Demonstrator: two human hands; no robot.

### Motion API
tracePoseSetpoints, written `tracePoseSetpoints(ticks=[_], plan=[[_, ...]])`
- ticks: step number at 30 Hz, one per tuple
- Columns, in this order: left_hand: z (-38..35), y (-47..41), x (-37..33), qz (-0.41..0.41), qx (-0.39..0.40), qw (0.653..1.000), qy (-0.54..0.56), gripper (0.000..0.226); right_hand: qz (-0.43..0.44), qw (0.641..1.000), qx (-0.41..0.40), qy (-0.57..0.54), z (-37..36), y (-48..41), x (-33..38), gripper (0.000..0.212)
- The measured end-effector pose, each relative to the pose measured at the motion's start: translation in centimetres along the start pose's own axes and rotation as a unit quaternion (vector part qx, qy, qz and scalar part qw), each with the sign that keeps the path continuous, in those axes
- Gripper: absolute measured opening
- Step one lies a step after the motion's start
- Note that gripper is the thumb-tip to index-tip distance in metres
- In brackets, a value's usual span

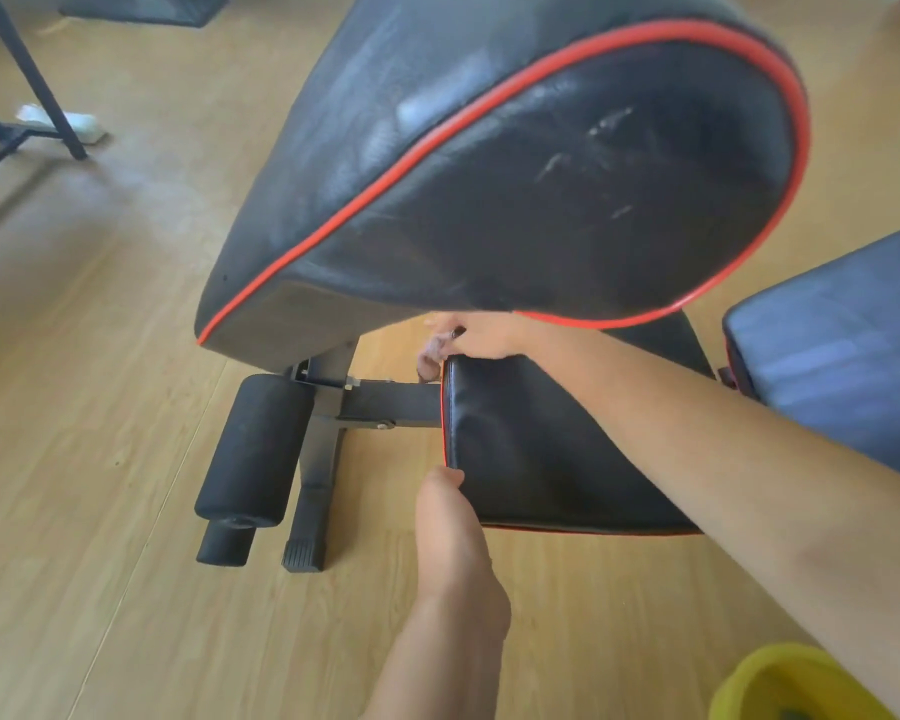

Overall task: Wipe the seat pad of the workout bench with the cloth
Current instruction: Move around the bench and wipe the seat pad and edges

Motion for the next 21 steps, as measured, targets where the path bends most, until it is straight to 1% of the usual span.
tracePoseSetpoints(ticks=[2,3,4,6,8,9,10,11,12,13,14,15,16,17,18,19,21], plan=[[0.4,-0.6,-0.4,-0.007,0.016,1.0,0.0,0.021,0.025,0.998,0.039,-0.04,-0.9,1.6,1.4,0.024],[0.7,-0.8,-0.6,-0.008,0.016,1.0,-0.002,0.019,0.014,0.993,0.043,-0.11,-0.8,2.6,2.1,0.023],[1.3,-0.8,-0.9,-0.005,0.003,1.0,0.004,0.02,0.034,0.994,0.025,-0.099,-0.3,3.9,3.4,0.025],[1.9,-1.4,-1.2,0.001,-0.008,1.0,0.022,0.028,0.073,0.994,0.033,-0.073,-0.3,6.7,7.1,0.029],[2.2,-1.6,-1.2,0.007,-0.015,1.0,0.015,0.027,0.14,0.988,0.056,-0.046,-1.4,8.7,10.6,0.032],[1.9,-1.5,-1.3,0.002,-0.006,1.0,0.01,0.029,0.13,0.99,0.054,-0.017,-1.4,8.8,10.7,0.034],[1.6,-1.2,-1.3,0.002,0.005,1.0,0.002,0.036,0.097,0.994,0.047,0.018,-1.3,7.7,9.3,0.038],[1.4,-1.3,-0.9,0.006,0.011,1.0,-0.009,0.043,0.053,0.998,0.014,0.04,-0.5,6.7,7.3,0.043],[1.2,-1.1,-0.6,0.013,0.013,1.0,-0.017,0.044,0.003,0.999,-0.008,0.045,0.3,5.8,5.4,0.049],[1.1,-1.1,-0.4,0.016,0.014,1.0,-0.014,0.039,-0.011,1.0,-0.009,0.015,0.1,5.2,4.2,0.053],[1.1,-1.2,-0.3,0.018,0.013,1.0,-0.01,0.03,0.039,0.999,0.015,-0.014,-0.1,6.1,5.4,0.05],[1.0,-1.3,-0.3,0.018,0.012,1.0,-0.002,0.02,0.116,0.991,0.04,-0.053,-1.9,7.3,7.8,0.037],[0.8,-1.5,-0.4,0.016,0.013,1.0,0.003,0.014,0.163,0.978,0.052,-0.12,-3.5,9.0,10.6,0.022],[0.8,-1.8,-0.3,0.016,0.012,1.0,0.008,0.014,0.133,0.981,0.047,-0.135,-4.1,10.4,12.0,0.014],[0.7,-1.9,-0.3,0.018,0.013,1.0,0.006,0.016,0.08,0.99,0.005,-0.112,-3.7,11.9,11.6,0.016],[0.5,-1.8,-0.1,0.024,0.017,1.0,-0.002,0.018,0.062,0.99,-0.083,-0.096,-2.9,14.0,12.0,0.021],[0.2,-1.3,0.1,0.028,0.019,0.999,-0.035,0.022,0.046,0.981,-0.183,-0.043,-3.5,18.0,11.9,0.033]])
Point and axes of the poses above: each hand's wrist, its own y-axis away from the middle knuckle, its own z-axis out of the back of the hand, x = y × z, the point moved 8 cm from there along -y, towards the middle knuckle, and after that the axes turned 7 degrees about -z, right-handed, at the moved point
